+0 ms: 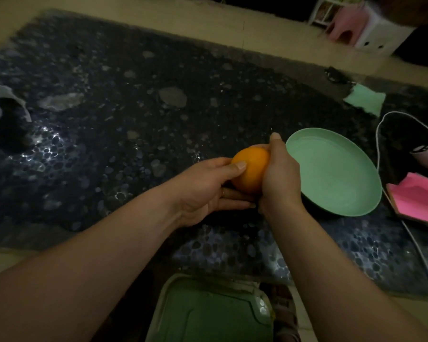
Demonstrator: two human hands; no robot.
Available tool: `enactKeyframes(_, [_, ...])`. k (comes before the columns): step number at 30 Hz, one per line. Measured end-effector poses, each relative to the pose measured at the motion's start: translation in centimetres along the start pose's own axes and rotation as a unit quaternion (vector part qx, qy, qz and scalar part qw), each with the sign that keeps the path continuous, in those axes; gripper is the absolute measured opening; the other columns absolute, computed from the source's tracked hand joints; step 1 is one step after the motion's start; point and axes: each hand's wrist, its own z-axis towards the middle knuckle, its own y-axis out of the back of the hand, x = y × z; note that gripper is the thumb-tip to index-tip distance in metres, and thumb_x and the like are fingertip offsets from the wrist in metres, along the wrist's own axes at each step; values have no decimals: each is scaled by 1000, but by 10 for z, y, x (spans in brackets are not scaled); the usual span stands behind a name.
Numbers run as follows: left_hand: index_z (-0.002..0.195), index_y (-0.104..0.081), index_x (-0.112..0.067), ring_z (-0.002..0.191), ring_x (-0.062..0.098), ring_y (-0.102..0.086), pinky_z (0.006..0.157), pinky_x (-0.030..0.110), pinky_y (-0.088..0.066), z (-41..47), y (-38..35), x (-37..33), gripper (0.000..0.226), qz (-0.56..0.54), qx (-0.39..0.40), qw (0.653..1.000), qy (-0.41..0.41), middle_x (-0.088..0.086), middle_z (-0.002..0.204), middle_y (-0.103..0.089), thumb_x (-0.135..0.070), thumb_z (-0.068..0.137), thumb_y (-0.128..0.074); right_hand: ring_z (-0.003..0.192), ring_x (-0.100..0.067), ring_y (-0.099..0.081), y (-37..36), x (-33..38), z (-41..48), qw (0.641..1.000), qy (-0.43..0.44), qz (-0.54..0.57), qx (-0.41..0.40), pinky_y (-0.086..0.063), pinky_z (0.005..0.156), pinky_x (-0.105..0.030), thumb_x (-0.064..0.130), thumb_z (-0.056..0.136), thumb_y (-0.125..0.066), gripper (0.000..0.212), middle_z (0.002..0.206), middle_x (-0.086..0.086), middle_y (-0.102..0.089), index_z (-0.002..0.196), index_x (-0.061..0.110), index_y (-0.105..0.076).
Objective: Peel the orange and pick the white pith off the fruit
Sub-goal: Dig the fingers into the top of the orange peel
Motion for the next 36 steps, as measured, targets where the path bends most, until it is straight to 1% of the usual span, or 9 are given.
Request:
enactKeyframes(5, [142,-60,-11,115,35,-74,100,47,-61,3,0,3,36,-36,-3,999,-4,18,135,-69,-20,107,-59,87,-24,-75,1,-4,1,1000,31,-4,-6,-63,87,-53,58,105,-46,52,84,-1,-78,87,22,-79])
enactKeyframes(9, [140,-61,-8,114,35,-74,101,48,-60,4,-3,6,34,-44,-24,999,-3,20,134,-68,-16,107,-57,85,-22,-74,0,-7,2,998,60,-20,-11,-62,79,-43,56,106,-44,52,83,-2,-77,86,21,-78])
enactKeyframes(13, [132,-63,-5,109,33,-71,89,42,-64,9,-6,10,31,-46,-79,996,-9,22,133,-65,-10,102,-56,81,-14,-69,-3,-12,0,984,152,-85,-23,-56,78,-38,54,108,-42,52,83,1,-75,84,22,-75])
enactKeyframes(16, [130,-62,-3,103,29,-71,81,39,-64,12,-4,12,31,-53,-92,994,-2,20,127,-65,-10,100,-56,77,-3,-64,-5,-15,-3,973,193,-124,-27,-51,77,-34,53,108,-42,49,82,7,-72,83,25,-73])
enactKeyframes(20, [134,-58,-1,95,26,-71,74,38,-63,14,-4,12,36,-59,-104,993,-4,19,117,-65,-10,100,-53,76,-2,-63,-6,-14,-6,959,234,-159,-23,-48,72,-31,52,109,-43,47,79,9,-70,83,26,-71])
enactKeyframes(24, [126,-60,1,85,22,-70,71,37,-62,13,-6,11,29,-37,-111,993,-9,15,101,-68,-8,101,-47,76,-1,-63,-8,-15,-8,954,248,-169,-17,-46,68,-27,49,110,-44,47,76,9,-69,82,23,-72])
enactKeyframes(29, [129,-62,1,93,24,-69,77,39,-64,8,-5,9,33,-12,-125,992,3,17,109,-68,-6,102,-46,75,-8,-64,-13,-23,-9,952,255,-171,-10,-54,77,-42,51,107,-43,48,77,6,-70,81,22,-71])
enactKeyframes(33, [131,-61,-1,96,25,-69,71,37,-63,7,-6,8,34,-1,-145,989,3,18,114,-67,-6,101,-46,76,-7,-63,-15,-24,-10,952,253,-173,-8,-51,76,-35,45,110,-45,47,76,5,-69,82,17,-71])
enactKeyframes(36, [133,-61,-3,98,25,-69,67,37,-62,8,-9,7,35,14,-170,985,-8,17,118,-67,-8,101,-46,77,-3,-63,-17,-26,-10,957,247,-154,-14,-49,73,-29,44,110,-45,44,77,8,-70,84,21,-73])
